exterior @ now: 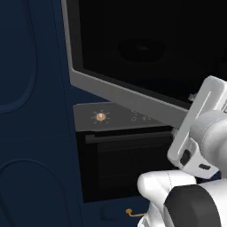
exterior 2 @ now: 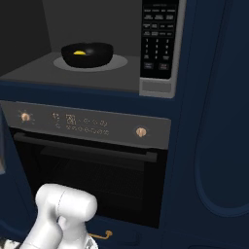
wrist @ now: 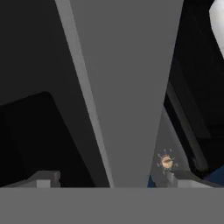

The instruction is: Pick the lemon from the sink and place it in the bowl. Then pick the bowl and place it in the microwave. Then close the microwave door and press the start button.

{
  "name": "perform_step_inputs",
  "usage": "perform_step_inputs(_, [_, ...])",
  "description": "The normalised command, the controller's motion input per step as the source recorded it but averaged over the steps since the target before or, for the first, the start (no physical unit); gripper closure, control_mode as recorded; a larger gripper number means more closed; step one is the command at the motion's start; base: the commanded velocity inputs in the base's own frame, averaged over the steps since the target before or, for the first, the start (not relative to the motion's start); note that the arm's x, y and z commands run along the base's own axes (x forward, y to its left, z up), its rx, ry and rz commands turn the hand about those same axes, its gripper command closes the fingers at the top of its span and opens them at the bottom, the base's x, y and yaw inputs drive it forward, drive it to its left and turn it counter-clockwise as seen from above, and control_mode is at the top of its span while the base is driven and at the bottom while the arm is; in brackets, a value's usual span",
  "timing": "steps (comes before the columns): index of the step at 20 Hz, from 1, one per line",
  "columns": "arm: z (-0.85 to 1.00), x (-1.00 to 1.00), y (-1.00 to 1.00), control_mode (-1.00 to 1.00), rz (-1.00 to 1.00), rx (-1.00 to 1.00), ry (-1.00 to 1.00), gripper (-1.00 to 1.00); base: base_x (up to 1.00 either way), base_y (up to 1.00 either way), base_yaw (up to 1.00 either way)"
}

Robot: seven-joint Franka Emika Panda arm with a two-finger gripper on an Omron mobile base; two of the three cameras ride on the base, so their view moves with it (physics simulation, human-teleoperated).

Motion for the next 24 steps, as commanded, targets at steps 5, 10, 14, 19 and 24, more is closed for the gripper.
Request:
perform_step_inputs(5, [0.36, 0.0, -0.39, -1.0, 0.24, 0.27, 0.02, -1.0, 0.0, 0.0, 0.0])
perform_step_inputs(10, [0.57, 0.13, -0.14, -1.0, 0.13, 0.18, 0.15, -1.0, 0.0, 0.0, 0.0])
perform_step_inputs(14, [0.22, 0.43, 0.0, -1.0, 0.01, 0.0, 0.18, -1.0, 0.0, 0.0, 0.0])
perform_step_inputs(19, [0.0, 0.65, 0.0, -1.0, 0.0, 0.0, 0.03, -1.0, 0.0, 0.0, 0.0])
perform_step_inputs(24, [0.0, 0.56, 0.0, -1.0, 0.0, 0.0, 0.0, -1.0, 0.0, 0.0, 0.0])
